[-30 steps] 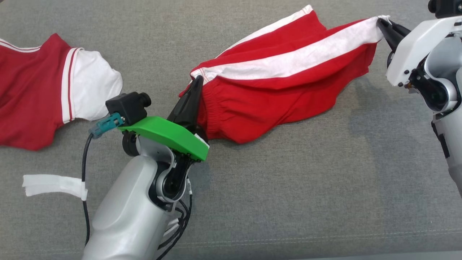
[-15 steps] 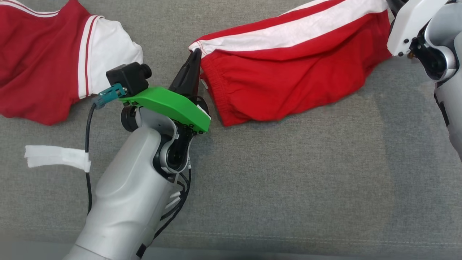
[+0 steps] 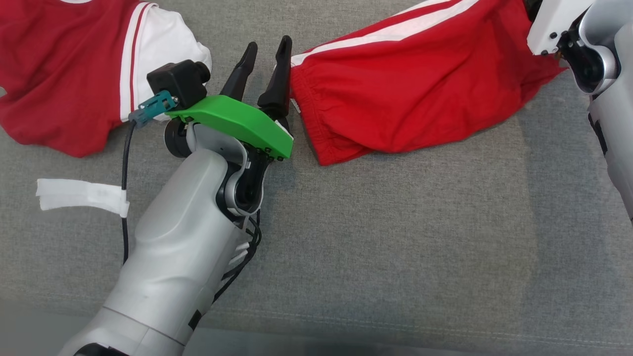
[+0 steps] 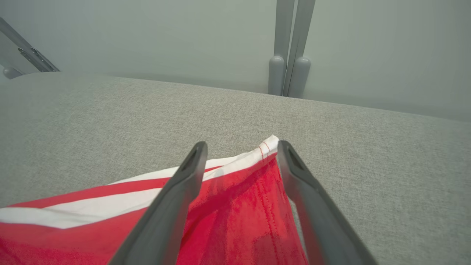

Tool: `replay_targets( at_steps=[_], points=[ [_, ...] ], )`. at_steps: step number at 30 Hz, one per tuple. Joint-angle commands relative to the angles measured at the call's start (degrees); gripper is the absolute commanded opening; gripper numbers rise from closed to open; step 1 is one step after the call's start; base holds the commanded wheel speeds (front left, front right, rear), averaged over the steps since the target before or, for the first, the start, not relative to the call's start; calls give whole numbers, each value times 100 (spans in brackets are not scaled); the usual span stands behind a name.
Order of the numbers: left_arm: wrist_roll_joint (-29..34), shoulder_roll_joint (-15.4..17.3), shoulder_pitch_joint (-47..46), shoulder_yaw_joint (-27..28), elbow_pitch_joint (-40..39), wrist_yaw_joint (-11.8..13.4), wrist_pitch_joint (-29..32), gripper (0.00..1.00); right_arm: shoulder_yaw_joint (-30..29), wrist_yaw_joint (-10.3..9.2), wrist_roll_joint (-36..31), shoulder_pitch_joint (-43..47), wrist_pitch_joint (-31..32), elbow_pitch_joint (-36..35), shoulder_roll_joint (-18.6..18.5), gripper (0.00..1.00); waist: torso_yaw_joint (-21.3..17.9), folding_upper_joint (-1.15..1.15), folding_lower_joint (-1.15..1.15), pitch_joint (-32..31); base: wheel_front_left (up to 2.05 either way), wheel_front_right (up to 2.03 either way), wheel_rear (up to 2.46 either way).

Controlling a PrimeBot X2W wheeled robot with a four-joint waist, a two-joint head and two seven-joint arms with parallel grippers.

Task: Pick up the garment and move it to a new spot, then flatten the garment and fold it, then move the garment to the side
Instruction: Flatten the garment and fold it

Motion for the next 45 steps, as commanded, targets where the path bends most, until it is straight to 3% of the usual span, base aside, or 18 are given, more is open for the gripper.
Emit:
replay_targets(
  at_steps=[1, 7, 8, 13, 21, 25, 33, 45],
  points=[
    [30, 8, -20, -14, 41, 8, -102, 100, 50, -2, 32, 28, -100, 54, -34, 100, 27, 0, 0, -90, 0, 0, 0],
    [631, 176, 485, 146, -157, 156, -342, 100, 116, -3, 212, 448, -414, 172, -186, 100, 75, 0, 0, -487, 0, 0, 0],
    [1126, 270, 715, 313, -534, 257, -342, 100, -79, -2, 350, 610, -557, 301, -186, 100, 91, 0, 0, -642, 0, 0, 0],
    [2012, 280, 1654, 685, -1386, 379, -340, 100, -378, -2, 423, 983, -883, 593, -132, 100, 138, 0, 0, -967, 0, 0, 0],
    [3143, 174, 3286, 1409, -2834, 345, -342, 100, -736, -4, 516, 1621, -1322, 1100, -66, 100, 309, 0, 0, -1387, 0, 0, 0],
    [3620, 130, 3891, 1629, -3199, 259, -338, 100, -894, -2, 526, 1747, -1457, 1327, -46, 100, 380, 0, 0, -1405, 0, 0, 0],
    [4213, 52, 4674, 2007, -3524, 140, -336, 100, -1240, -2, 443, 1555, -1715, 1949, -146, 100, 557, 0, 0, -1162, 0, 0, 0],
    [4396, 7, 4613, 2042, -3624, 26, -336, 100, -1459, -3, 460, 1297, -1505, 2315, -115, 100, 731, 0, 0, -779, 0, 0, 0]
  ],
)
